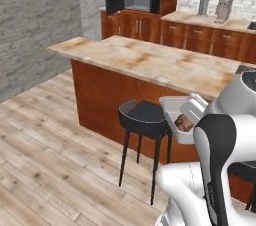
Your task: Place the tupperware containing the chicken drumstick and garlic meal in the microwave. Close the microwave door and press the start button to reheat the meal.
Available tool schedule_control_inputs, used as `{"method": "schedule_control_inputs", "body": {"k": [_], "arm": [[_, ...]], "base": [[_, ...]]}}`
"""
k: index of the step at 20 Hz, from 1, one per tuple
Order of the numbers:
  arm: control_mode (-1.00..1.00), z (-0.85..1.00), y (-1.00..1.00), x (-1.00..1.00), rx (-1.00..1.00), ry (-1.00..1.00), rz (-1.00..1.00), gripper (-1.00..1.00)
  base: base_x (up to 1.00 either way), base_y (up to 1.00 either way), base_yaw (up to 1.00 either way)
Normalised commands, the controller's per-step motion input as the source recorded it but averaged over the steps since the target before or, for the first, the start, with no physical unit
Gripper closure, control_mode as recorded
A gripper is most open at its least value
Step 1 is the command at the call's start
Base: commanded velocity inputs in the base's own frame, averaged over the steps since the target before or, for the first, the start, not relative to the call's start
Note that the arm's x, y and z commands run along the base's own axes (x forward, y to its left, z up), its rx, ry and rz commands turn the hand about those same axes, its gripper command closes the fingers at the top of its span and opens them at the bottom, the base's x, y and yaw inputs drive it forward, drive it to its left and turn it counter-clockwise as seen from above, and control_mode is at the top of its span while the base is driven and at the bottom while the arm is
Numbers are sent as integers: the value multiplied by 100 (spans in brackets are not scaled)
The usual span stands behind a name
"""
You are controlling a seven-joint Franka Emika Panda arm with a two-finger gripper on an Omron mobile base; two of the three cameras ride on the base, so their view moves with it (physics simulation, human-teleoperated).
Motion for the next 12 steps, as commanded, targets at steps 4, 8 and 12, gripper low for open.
{"method": "schedule_control_inputs", "body": {"k": [4, 8, 12], "arm": [[100, 0, 0, 0, 0, 0, 0, 100], [100, 0, 0, 0, 0, 0, 0, 100], [100, 0, 0, 0, 0, 0, 0, 100]], "base": [[70, 71, 47], [95, 53, 41], [100, 39, 37]]}}
